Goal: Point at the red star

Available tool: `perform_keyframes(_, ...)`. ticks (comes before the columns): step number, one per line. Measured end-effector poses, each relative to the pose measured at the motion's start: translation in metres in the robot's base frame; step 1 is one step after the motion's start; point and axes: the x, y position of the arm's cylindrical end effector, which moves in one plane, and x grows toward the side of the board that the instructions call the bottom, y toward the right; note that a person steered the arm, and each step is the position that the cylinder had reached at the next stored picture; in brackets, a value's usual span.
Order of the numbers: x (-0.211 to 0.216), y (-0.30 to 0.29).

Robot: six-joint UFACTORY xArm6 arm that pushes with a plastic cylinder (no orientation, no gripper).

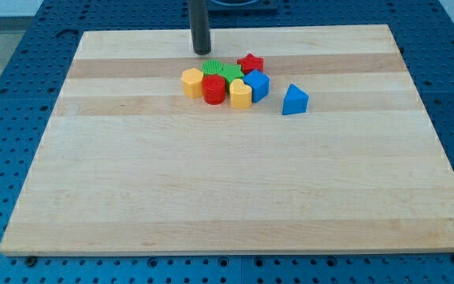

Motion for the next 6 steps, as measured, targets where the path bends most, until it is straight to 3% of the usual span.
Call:
perform_keyframes(3, 0.000, -0.011)
perform_keyframes(4, -0.014, 0.003)
perform_keyframes(5, -0.029, 0.074)
perform_keyframes(6, -0.027, 0.082)
